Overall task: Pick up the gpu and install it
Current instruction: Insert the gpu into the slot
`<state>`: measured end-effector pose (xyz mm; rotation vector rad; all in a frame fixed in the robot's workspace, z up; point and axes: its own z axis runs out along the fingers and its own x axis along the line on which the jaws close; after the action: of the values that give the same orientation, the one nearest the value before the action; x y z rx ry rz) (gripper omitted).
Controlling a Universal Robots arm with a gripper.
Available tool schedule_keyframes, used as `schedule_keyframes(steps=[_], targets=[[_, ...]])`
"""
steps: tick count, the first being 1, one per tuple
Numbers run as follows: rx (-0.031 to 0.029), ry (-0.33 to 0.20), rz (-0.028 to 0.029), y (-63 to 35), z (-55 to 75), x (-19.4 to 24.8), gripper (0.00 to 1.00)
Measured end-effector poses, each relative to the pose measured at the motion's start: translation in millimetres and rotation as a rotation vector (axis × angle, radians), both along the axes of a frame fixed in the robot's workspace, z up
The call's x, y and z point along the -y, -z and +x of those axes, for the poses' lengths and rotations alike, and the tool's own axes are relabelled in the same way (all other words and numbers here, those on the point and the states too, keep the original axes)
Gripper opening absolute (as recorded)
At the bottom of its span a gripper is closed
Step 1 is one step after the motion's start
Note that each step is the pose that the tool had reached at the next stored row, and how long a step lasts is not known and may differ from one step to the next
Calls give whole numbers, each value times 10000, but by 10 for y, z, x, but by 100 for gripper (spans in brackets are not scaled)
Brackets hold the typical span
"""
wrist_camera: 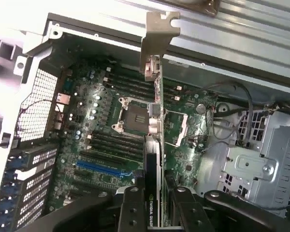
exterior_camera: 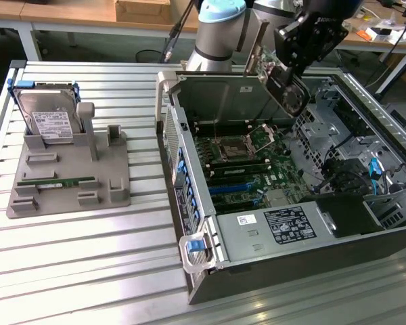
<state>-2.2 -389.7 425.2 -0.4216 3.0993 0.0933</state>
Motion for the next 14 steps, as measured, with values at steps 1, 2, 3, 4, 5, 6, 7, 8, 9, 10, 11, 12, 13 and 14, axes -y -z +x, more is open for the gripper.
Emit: schedule_keyframes(steps=[1,2,3,4,5,6,7,8,9,10,11,12,13,14], targets=[[0,-626,0,49,0,0,26],[-2,-1181,0,101,0,0,26],[-3,-1711,-2,145,0,0,26],[-2,-2060,0,173,0,0,26],[-2,-2446,0,207,0,0,26],[-3,-2746,0,232,0,0,26],[-3,-3204,-1,266,0,0,26],[-3,-3727,-2,294,1,0,26],[-2,-4137,-1,309,3,0,26],[-3,-4463,-1,317,5,0,26],[-2,-4741,-1,325,7,0,26],[-2,-5084,-1,335,9,0,26],[-2,-5640,-1,351,11,0,26],[-2,-5897,-1,358,12,0,26]])
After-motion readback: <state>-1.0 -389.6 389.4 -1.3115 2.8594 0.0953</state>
